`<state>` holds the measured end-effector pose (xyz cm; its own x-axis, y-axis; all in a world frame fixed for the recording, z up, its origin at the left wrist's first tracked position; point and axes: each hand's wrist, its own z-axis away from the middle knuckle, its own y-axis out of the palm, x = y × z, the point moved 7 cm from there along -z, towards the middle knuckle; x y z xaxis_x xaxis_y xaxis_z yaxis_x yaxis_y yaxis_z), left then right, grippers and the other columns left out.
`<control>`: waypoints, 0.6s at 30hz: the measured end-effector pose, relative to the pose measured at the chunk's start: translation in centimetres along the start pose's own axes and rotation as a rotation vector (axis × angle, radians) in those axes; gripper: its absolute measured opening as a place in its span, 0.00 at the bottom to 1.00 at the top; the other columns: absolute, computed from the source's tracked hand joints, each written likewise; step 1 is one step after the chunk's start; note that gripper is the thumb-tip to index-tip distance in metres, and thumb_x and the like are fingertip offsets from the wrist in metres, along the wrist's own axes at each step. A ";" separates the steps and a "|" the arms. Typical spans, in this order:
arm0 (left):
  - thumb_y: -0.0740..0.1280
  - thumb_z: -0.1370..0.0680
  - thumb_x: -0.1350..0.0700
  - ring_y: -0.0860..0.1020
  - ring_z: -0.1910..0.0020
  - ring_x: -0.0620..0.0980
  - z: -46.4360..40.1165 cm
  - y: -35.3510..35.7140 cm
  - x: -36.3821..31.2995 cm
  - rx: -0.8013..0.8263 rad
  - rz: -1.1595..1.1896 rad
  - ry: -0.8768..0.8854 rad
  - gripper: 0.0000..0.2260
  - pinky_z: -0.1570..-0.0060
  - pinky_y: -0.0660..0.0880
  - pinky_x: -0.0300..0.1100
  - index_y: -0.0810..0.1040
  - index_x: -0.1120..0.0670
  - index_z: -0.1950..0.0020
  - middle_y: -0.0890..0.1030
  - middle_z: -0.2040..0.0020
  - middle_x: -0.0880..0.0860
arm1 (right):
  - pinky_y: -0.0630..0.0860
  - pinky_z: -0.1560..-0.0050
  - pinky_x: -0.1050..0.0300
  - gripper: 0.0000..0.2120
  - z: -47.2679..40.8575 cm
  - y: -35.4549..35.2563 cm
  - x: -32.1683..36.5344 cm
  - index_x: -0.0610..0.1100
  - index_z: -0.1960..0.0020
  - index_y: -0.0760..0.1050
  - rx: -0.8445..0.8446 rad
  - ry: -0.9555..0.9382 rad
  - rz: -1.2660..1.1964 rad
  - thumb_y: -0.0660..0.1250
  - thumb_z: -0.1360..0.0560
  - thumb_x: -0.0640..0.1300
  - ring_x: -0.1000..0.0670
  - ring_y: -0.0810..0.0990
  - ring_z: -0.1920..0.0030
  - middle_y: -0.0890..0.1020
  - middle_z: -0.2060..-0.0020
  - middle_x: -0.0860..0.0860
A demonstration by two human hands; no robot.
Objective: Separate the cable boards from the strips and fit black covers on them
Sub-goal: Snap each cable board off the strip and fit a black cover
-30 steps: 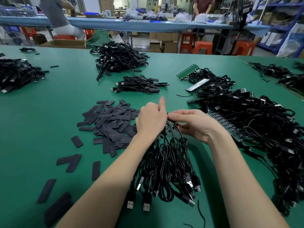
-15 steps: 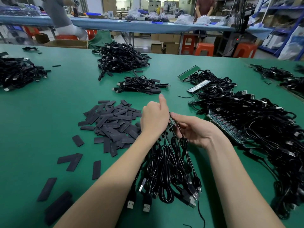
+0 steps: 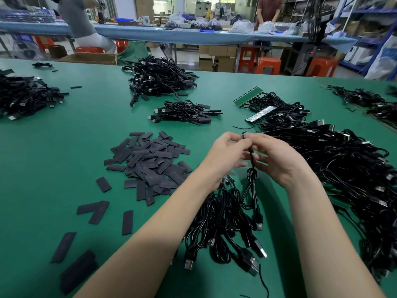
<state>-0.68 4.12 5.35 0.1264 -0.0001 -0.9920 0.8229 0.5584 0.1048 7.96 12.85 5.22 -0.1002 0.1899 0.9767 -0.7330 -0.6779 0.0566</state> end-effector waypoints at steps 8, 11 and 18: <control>0.69 0.20 0.64 0.82 0.53 0.52 0.6 0.5 1.5 0.068 0.245 -0.021 0.08 0.52 0.80 0.38 0.73 0.56 0.44 0.82 0.47 0.60 | 0.77 0.58 0.60 0.09 0.3 0.2 0.5 0.48 0.47 0.81 0.030 -0.015 0.047 0.73 0.25 0.47 0.52 0.79 0.62 0.85 0.62 0.55; 0.68 0.20 0.65 0.83 0.59 0.51 0.6 0.4 2.1 0.054 0.219 -0.029 0.07 0.59 0.80 0.37 0.73 0.55 0.48 0.82 0.49 0.58 | 0.79 0.50 0.57 0.18 0.5 0.5 1.8 0.47 0.39 0.79 -0.032 -0.098 0.174 0.76 0.27 0.48 0.52 0.81 0.54 0.84 0.52 0.49; 0.64 0.19 0.68 0.80 0.66 0.46 0.1 0.0 2.9 0.047 0.162 -0.007 0.08 0.61 0.78 0.38 0.74 0.58 0.44 0.80 0.55 0.56 | 0.65 0.43 0.64 0.14 2.7 5.5 6.9 0.54 0.42 0.79 -0.196 -0.544 0.866 0.73 0.27 0.50 0.52 0.76 0.39 0.80 0.41 0.52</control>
<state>-0.24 4.08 2.47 0.2631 0.0814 -0.9613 0.8162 0.5125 0.2668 5.09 8.53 12.81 -0.3629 -0.6856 0.6310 -0.6563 -0.2926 -0.6954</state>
